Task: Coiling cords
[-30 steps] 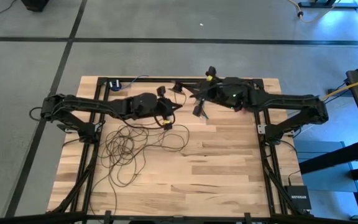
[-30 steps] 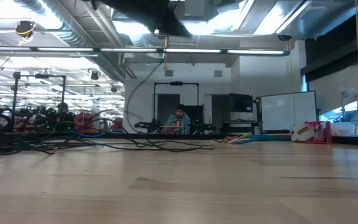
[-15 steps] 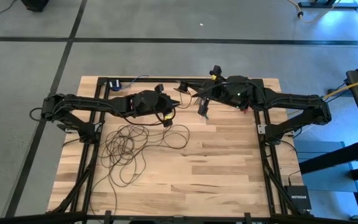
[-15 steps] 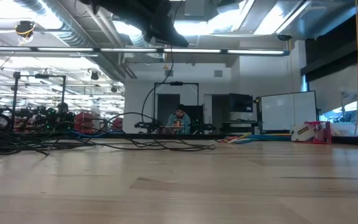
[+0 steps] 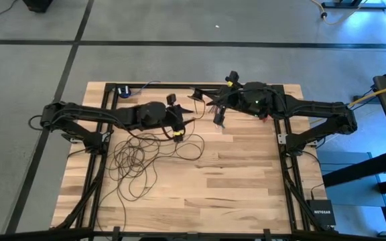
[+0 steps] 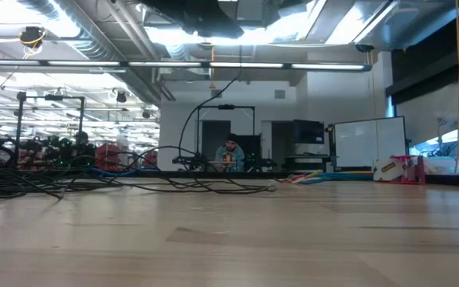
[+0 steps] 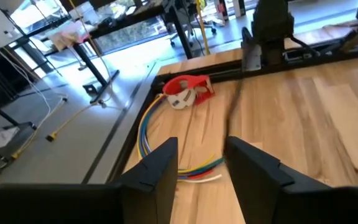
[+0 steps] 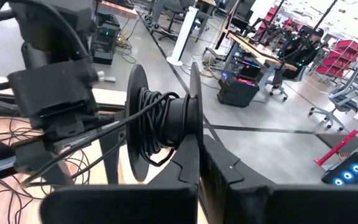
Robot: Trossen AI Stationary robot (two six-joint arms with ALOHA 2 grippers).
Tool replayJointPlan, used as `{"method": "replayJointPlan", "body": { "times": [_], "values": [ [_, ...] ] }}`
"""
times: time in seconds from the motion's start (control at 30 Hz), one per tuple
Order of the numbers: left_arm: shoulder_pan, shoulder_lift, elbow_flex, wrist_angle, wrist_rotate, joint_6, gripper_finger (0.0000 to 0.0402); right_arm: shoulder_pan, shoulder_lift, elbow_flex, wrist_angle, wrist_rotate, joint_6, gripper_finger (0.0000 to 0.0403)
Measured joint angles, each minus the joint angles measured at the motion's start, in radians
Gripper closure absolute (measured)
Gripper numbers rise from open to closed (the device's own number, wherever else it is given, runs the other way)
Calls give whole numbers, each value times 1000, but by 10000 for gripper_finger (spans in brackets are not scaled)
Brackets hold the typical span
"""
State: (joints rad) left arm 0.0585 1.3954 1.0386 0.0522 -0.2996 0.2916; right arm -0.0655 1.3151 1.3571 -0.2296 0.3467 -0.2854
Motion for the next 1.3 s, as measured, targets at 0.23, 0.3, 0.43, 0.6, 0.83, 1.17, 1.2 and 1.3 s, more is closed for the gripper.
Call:
{"method": "replayJointPlan", "body": {
  "times": [0.23, 0.3, 0.43, 0.6, 0.83, 1.17, 1.2, 1.3],
  "values": [
    [-13, 0, 0, 12, 0, 4, 270, 0, 0, 0, 0, 0, 0, 400],
    [-23, -2, 0, 31, 5, 15, 270, 0, 0, 0, 0, 0, 0, 400],
    [-31, -2, 0, 45, 10, 23, 273, 0, 0, 0, -1, 0, -6, 400],
    [-32, 0, 0, 69, 31, 17, 296, 0, 0, 0, -1, 0, -6, 400],
    [-32, 1, 0, 79, 101, -14, 306, 0, 0, 0, -1, 0, -7, 400],
    [-10, 1, 0, 61, 101, -27, 351, 0, 1, 0, -1, 0, -7, 400],
    [-10, 1, 0, 52, 101, -24, 365, 0, 1, 0, -1, 0, -7, 400],
    [-10, 2, 0, 33, 101, -9, 395, 0, 1, 0, -1, 0, -7, 400]
  ]
}}
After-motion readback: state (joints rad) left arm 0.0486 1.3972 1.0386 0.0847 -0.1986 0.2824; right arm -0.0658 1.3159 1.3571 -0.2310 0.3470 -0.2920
